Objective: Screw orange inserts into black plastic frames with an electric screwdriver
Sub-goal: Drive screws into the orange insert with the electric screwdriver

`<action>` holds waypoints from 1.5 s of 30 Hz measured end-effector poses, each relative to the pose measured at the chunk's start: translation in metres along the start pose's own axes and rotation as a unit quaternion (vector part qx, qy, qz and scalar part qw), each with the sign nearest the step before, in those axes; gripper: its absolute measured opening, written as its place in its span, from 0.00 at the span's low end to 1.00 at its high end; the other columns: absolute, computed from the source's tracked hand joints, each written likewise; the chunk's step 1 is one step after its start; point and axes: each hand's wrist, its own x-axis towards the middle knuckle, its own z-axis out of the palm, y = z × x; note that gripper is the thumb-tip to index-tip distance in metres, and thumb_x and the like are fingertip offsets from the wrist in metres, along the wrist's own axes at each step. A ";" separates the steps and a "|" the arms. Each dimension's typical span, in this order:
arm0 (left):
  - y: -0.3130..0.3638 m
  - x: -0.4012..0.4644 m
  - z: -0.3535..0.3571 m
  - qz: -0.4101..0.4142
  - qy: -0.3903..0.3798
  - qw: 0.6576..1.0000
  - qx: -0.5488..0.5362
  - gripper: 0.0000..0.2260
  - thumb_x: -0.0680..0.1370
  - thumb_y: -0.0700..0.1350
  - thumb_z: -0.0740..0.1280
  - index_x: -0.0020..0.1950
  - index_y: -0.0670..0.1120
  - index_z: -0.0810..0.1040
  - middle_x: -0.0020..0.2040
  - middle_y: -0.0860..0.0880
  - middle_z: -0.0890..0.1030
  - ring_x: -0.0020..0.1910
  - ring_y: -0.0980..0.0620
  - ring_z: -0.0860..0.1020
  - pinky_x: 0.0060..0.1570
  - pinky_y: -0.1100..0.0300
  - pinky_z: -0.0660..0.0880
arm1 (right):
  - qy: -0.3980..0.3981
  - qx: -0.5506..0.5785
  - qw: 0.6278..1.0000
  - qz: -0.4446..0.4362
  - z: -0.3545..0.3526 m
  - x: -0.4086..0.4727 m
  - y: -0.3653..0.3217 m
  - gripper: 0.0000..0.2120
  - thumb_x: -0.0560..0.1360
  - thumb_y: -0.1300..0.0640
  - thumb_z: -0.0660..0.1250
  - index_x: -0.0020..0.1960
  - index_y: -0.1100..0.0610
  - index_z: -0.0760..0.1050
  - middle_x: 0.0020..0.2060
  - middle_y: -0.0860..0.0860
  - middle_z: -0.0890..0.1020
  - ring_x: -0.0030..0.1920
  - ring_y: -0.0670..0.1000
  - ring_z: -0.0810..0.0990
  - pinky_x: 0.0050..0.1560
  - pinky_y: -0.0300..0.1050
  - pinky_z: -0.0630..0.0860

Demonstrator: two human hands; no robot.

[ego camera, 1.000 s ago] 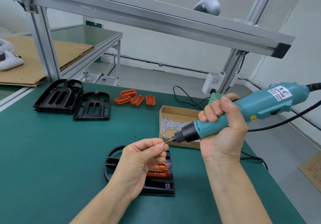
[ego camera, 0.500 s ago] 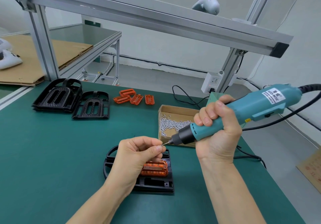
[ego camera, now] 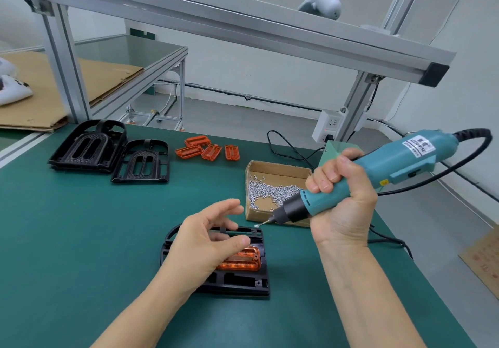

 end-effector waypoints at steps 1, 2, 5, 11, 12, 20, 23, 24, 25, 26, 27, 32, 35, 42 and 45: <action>-0.001 -0.002 -0.004 0.012 -0.006 0.997 0.077 0.24 0.68 0.42 0.77 0.59 0.59 0.77 0.54 0.62 0.80 0.53 0.62 0.77 0.56 0.61 0.74 | -0.001 -0.009 1.000 0.008 -0.001 0.000 0.001 0.07 0.69 0.64 0.61 0.40 0.52 0.70 0.25 0.46 0.67 0.23 0.44 0.65 0.26 0.36 0.66; -0.002 -0.004 -0.008 0.030 -0.023 0.988 0.153 0.23 0.67 0.48 0.78 0.58 0.62 0.76 0.54 0.66 0.78 0.56 0.66 0.74 0.59 0.64 0.70 | -0.002 -0.019 1.000 0.017 -0.002 0.000 0.002 0.07 0.69 0.64 0.62 0.40 0.52 0.70 0.25 0.46 0.67 0.23 0.44 0.65 0.26 0.37 0.66; -0.003 -0.010 -0.010 0.086 -0.101 0.937 0.323 0.29 0.61 0.62 0.71 0.62 0.62 0.73 0.54 0.75 0.68 0.60 0.81 0.58 0.66 0.75 0.52 | -0.001 -0.054 0.998 0.045 -0.006 0.000 0.006 0.08 0.68 0.65 0.63 0.40 0.52 0.70 0.25 0.47 0.67 0.23 0.45 0.65 0.25 0.38 0.67; -0.004 -0.007 0.000 0.124 -0.096 0.921 0.355 0.23 0.69 0.65 0.65 0.62 0.59 0.74 0.56 0.70 0.70 0.63 0.69 0.63 0.68 0.65 0.49 | 0.015 -0.075 0.994 0.078 -0.012 -0.004 0.010 0.08 0.67 0.64 0.63 0.39 0.52 0.71 0.26 0.47 0.66 0.23 0.45 0.64 0.25 0.37 0.66; -0.003 -0.005 0.002 0.126 -0.079 0.929 0.339 0.18 0.72 0.60 0.68 0.61 0.59 0.76 0.55 0.68 0.71 0.62 0.67 0.64 0.66 0.65 0.51 | 0.019 -0.068 0.995 0.076 -0.013 -0.003 0.009 0.08 0.67 0.64 0.63 0.39 0.51 0.71 0.26 0.47 0.66 0.23 0.45 0.64 0.25 0.37 0.66; -0.005 0.001 0.017 0.085 -0.060 0.968 0.230 0.07 0.75 0.48 0.71 0.51 0.57 0.82 0.46 0.63 0.80 0.54 0.62 0.72 0.65 0.50 0.61 | 0.031 -0.011 0.998 0.055 -0.006 0.002 -0.002 0.08 0.68 0.63 0.63 0.38 0.50 0.70 0.25 0.46 0.66 0.23 0.44 0.64 0.25 0.36 0.66; -0.005 0.001 0.018 0.071 -0.055 0.983 0.163 0.08 0.74 0.46 0.71 0.42 0.60 0.83 0.43 0.64 0.81 0.50 0.59 0.74 0.62 0.47 0.65 | 0.027 -0.010 0.998 0.052 -0.006 0.001 -0.002 0.07 0.68 0.63 0.63 0.39 0.51 0.70 0.25 0.46 0.66 0.23 0.44 0.65 0.25 0.36 0.66; -0.006 0.001 0.018 0.066 -0.052 0.985 0.149 0.09 0.74 0.45 0.71 0.41 0.61 0.83 0.41 0.63 0.81 0.49 0.57 0.75 0.61 0.48 0.66 | 0.027 -0.009 0.998 0.051 -0.006 0.001 -0.002 0.07 0.68 0.63 0.63 0.39 0.51 0.70 0.25 0.46 0.66 0.23 0.44 0.65 0.25 0.36 0.66; -0.006 0.001 0.018 0.064 -0.049 0.987 0.140 0.09 0.75 0.45 0.71 0.40 0.60 0.83 0.40 0.62 0.81 0.48 0.56 0.75 0.59 0.49 0.67 | 0.027 -0.008 0.998 0.051 -0.006 0.001 -0.002 0.07 0.68 0.63 0.63 0.39 0.51 0.70 0.25 0.46 0.66 0.23 0.44 0.65 0.25 0.36 0.66; -0.007 0.001 0.017 0.063 -0.048 0.988 0.133 0.08 0.75 0.46 0.71 0.40 0.59 0.84 0.38 0.61 0.81 0.46 0.55 0.75 0.57 0.51 0.68 | 0.027 -0.007 0.998 0.051 -0.006 0.001 -0.001 0.07 0.68 0.63 0.63 0.39 0.51 0.70 0.25 0.46 0.67 0.23 0.44 0.65 0.25 0.36 0.67; -0.008 0.002 0.017 0.062 -0.046 0.988 0.131 0.07 0.75 0.46 0.70 0.40 0.58 0.84 0.36 0.60 0.81 0.44 0.55 0.74 0.54 0.52 0.69 | 0.026 -0.006 0.998 0.050 -0.006 0.001 -0.001 0.07 0.68 0.63 0.63 0.39 0.51 0.70 0.25 0.46 0.67 0.23 0.44 0.65 0.25 0.36 0.67; -0.007 0.001 0.017 0.088 -0.049 0.984 0.149 0.06 0.75 0.52 0.69 0.40 0.54 0.83 0.35 0.54 0.79 0.43 0.54 0.73 0.55 0.51 0.67 | 0.026 -0.004 0.998 0.049 -0.006 0.002 0.001 0.07 0.68 0.63 0.63 0.39 0.51 0.71 0.25 0.46 0.67 0.23 0.44 0.65 0.25 0.36 0.67; -0.008 0.002 0.017 0.108 -0.069 0.978 0.167 0.13 0.73 0.55 0.64 0.37 0.47 0.80 0.37 0.47 0.79 0.44 0.52 0.73 0.58 0.47 0.67 | 0.023 -0.005 0.998 0.051 -0.007 0.001 0.002 0.07 0.68 0.63 0.63 0.38 0.51 0.71 0.26 0.46 0.67 0.23 0.44 0.65 0.25 0.36 0.67; -0.012 0.003 0.016 0.132 -0.062 0.968 0.202 0.11 0.77 0.51 0.67 0.36 0.49 0.79 0.36 0.53 0.78 0.45 0.54 0.73 0.60 0.53 0.60 | 0.026 -0.008 0.998 0.053 -0.010 0.000 0.004 0.07 0.68 0.63 0.62 0.39 0.51 0.70 0.26 0.46 0.66 0.23 0.44 0.65 0.25 0.36 0.66; -0.004 0.002 0.014 0.125 -0.049 0.964 0.229 0.05 0.76 0.51 0.69 0.41 0.54 0.82 0.41 0.58 0.80 0.50 0.59 0.72 0.59 0.59 0.55 | 0.025 -0.011 0.998 0.054 -0.011 0.001 0.005 0.07 0.68 0.63 0.63 0.38 0.51 0.71 0.25 0.46 0.67 0.23 0.44 0.65 0.25 0.36 0.67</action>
